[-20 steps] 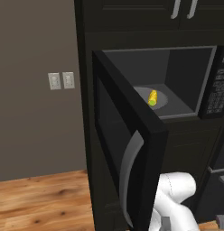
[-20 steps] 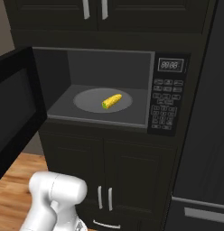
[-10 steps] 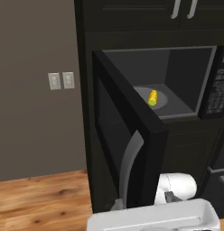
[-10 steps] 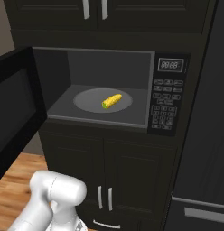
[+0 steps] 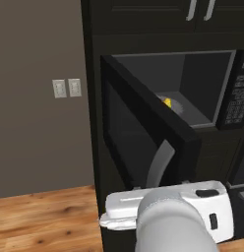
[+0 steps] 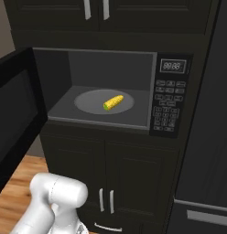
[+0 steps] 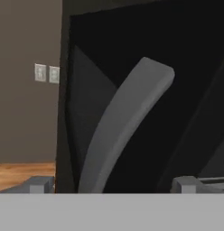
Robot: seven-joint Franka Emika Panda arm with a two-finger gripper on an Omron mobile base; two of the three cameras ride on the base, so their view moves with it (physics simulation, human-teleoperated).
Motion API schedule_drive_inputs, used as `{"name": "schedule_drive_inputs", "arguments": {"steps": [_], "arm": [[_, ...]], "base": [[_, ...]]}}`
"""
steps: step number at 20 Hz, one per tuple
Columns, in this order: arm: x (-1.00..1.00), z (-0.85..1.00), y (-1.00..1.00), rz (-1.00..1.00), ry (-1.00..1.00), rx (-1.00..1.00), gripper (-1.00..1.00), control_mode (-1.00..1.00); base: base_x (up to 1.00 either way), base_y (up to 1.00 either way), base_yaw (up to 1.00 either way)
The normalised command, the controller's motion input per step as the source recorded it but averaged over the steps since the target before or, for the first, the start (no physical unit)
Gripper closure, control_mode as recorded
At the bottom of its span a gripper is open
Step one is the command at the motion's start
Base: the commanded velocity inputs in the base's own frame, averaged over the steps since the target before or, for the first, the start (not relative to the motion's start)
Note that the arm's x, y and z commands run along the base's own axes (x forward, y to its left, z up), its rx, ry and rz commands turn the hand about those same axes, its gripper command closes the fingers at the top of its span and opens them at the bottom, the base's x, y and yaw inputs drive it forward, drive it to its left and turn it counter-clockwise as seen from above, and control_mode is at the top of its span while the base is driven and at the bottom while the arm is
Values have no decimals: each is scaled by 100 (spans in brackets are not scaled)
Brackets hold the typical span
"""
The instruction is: Close the microwave door.
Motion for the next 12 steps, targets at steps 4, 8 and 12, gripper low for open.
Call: {"name": "schedule_drive_inputs", "arguments": {"steps": [4, 8, 12], "arm": [[100, -22, -32, -10, 8, 0, -100, -100], [100, -21, -84, -9, 8, 3, -100, -100], [99, -19, -100, -8, 7, 10, -100, -100]], "base": [[0, 0, 0], [0, 0, 0], [0, 0, 0]]}}
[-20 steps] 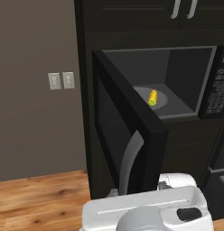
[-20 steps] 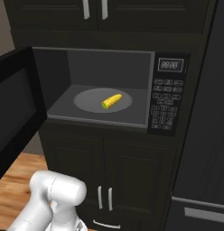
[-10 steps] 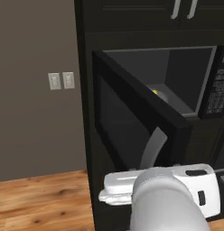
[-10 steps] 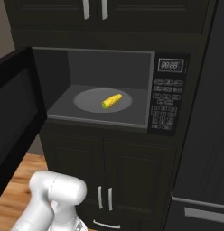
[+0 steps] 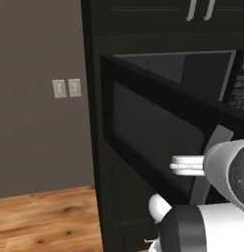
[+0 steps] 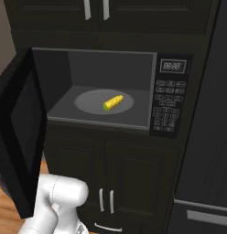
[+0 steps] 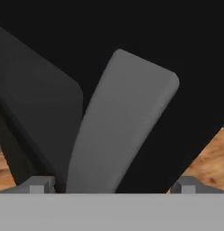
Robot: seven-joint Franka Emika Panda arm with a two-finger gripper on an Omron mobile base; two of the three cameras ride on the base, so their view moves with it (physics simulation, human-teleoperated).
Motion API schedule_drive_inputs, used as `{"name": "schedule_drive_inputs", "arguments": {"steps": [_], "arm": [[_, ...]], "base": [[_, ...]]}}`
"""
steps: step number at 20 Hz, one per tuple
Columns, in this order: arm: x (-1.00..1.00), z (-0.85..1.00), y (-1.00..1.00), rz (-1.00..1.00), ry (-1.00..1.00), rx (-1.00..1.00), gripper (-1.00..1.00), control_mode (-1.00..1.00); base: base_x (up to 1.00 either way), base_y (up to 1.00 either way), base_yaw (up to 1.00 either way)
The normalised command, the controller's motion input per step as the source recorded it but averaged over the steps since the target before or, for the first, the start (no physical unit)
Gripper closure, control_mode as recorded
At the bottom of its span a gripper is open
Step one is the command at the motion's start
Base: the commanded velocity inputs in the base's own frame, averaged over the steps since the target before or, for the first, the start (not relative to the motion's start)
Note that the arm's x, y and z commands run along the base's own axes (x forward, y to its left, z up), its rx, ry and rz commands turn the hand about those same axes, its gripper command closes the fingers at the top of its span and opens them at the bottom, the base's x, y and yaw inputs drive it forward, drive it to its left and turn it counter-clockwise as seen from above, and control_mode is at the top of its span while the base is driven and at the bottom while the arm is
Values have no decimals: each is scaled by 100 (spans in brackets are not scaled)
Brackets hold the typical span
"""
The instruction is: Close the microwave door.
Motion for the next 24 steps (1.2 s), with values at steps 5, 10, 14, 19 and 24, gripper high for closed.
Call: {"name": "schedule_drive_inputs", "arguments": {"steps": [5, 10, 14, 19, 24], "arm": [[99, -6, -99, -6, 1, 9, -100, -100], [100, -1, -85, -3, 0, 7, -100, -100], [100, 0, -54, 0, 0, 7, -100, -100], [100, -2, -40, 0, 0, 8, -100, -100], [100, -18, -19, 0, -3, 9, -100, -100]], "base": [[0, 0, 0], [0, 0, 0], [0, 0, 0], [0, 0, 0], [0, 0, 0]]}}
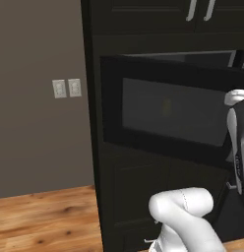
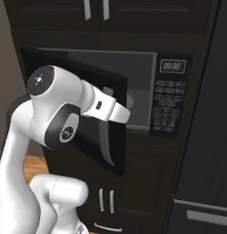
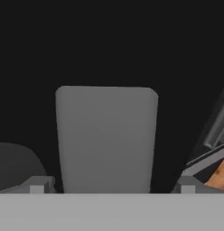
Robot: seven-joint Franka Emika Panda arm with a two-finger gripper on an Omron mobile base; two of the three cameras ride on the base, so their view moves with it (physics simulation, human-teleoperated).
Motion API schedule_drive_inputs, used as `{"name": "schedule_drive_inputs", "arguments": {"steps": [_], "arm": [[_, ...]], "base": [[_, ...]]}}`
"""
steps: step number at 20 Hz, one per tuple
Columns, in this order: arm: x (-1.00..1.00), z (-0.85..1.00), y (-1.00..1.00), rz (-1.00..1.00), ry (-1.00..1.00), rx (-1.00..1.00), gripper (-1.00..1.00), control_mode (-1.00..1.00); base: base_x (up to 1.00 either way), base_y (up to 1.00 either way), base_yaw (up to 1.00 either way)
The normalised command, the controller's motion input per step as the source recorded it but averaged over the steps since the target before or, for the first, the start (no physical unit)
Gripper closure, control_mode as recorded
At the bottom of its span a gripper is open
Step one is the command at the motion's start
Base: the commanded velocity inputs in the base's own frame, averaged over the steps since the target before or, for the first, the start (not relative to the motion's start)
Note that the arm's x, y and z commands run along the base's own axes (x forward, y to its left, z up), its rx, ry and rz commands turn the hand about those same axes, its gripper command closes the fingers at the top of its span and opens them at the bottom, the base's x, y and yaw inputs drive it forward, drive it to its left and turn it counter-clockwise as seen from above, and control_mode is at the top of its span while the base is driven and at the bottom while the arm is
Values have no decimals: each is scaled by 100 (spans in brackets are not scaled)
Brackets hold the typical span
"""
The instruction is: Close the microwave door.
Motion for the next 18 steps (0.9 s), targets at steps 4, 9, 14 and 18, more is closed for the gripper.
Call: {"name": "schedule_drive_inputs", "arguments": {"steps": [4, 9, 14, 18], "arm": [[100, -23, -9, 0, -3, 7, -100, -100], [100, -27, -1, 0, -7, 7, -100, -100], [100, -36, 0, 0, -10, 6, -100, -100], [100, -44, 0, 0, -11, 4, -100, -100]], "base": [[0, 0, 0], [0, 0, 0], [0, 0, 0], [0, 0, 0]]}}
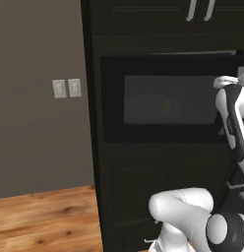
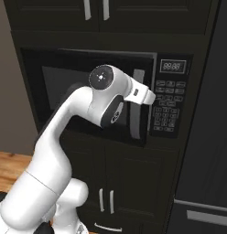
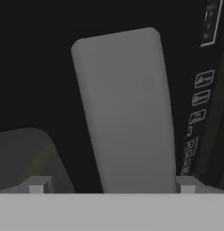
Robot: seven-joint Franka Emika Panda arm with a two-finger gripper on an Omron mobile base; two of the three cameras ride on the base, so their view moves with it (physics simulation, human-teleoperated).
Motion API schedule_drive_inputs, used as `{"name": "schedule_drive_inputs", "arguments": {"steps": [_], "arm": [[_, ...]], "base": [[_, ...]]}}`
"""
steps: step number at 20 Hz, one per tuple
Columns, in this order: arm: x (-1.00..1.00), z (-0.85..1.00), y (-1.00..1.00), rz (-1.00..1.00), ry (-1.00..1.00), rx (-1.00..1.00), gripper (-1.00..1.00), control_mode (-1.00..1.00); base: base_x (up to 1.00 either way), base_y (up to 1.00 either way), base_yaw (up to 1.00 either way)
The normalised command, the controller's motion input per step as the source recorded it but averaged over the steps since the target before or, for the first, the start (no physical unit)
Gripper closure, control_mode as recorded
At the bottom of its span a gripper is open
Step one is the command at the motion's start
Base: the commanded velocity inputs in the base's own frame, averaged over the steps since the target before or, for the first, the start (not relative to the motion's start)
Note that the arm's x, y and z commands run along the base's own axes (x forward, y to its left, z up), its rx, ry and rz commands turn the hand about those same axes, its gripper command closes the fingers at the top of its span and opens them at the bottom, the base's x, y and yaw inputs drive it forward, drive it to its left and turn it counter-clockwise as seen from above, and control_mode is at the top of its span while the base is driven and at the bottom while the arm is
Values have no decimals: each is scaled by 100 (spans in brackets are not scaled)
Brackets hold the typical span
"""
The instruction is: Close the microwave door.
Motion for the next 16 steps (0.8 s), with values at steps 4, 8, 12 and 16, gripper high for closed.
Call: {"name": "schedule_drive_inputs", "arguments": {"steps": [4, 8, 12, 16], "arm": [[100, -44, 0, 0, -8, 4, -100, -100], [100, -38, 0, 0, -5, 3, -100, -100], [100, -31, 0, 0, -1, 2, -100, -100], [100, -26, 0, 0, 0, 2, -100, -100]], "base": [[0, 0, 0], [0, 0, 0], [0, 0, 0], [0, 0, 0]]}}
